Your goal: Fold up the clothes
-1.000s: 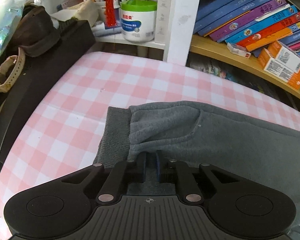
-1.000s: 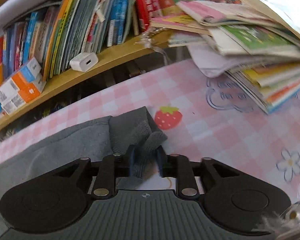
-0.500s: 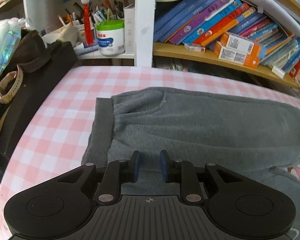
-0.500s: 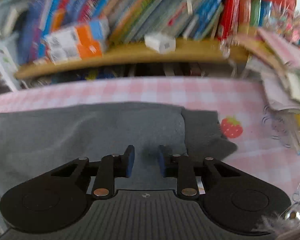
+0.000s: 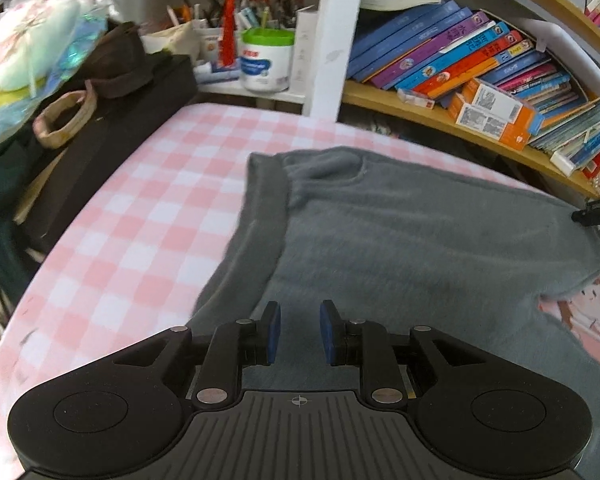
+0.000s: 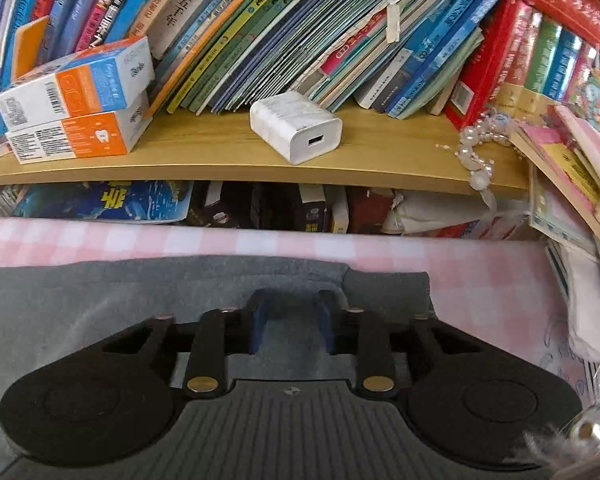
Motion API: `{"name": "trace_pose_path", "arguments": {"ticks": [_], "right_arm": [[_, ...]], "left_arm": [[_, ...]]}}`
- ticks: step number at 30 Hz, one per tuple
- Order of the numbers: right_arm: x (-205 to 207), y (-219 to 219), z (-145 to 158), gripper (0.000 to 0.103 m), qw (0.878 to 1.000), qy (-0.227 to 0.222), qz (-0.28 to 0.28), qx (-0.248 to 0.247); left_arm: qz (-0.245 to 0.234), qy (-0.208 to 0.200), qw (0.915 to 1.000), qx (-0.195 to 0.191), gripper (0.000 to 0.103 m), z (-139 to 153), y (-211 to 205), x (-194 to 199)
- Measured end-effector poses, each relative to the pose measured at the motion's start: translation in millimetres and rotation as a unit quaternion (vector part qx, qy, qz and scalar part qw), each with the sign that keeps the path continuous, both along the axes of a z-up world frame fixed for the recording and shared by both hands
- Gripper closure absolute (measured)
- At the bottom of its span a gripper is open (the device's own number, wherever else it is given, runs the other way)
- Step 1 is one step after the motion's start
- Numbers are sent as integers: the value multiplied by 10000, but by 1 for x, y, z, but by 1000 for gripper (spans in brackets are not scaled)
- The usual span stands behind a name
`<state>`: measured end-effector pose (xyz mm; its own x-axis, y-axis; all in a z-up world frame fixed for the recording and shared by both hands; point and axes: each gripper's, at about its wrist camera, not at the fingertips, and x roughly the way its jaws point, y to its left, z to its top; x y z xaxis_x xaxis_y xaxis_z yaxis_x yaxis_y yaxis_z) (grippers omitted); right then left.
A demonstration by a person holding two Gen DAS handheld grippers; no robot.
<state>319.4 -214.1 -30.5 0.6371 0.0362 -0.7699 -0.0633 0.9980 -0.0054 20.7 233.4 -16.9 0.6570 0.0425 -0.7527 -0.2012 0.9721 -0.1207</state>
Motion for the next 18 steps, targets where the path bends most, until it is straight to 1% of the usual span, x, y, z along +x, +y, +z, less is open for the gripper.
{"name": "trace_pose_path", "arguments": {"ticks": [2,4,7,11,13,14,15,16,18], "right_arm": [[-30,3,12,60,9997,-238,67,54],[-67,8,24,59,9990,-378,218,98],[-144,2,42,59,9972,-461,477,332],[-257,-6,53,59,9976,-249,465,443],[-305,-7,54,59,9986,-71,358,390],[-327,-9,54,59,9990,17,246,376],[-345,-13,52,60,9991,105,121,405],[-360,-15,49,60,9988,172,-5,461],[-382,-18,39,61,9973,340,-309,576]], "left_arm": [[61,-37,10000,-31,81,1,5,-12],[136,-67,9999,-80,81,2,11,-23],[208,-116,9996,-163,81,0,19,-36],[324,-200,9988,-296,81,-3,29,-46],[429,-230,9985,-245,80,-3,32,-48],[491,-266,9982,-199,78,-2,32,-49],[543,-351,9978,-153,70,0,33,-51],[596,-458,9971,-105,56,2,33,-53],[704,-587,9958,40,46,3,35,-56]]}}
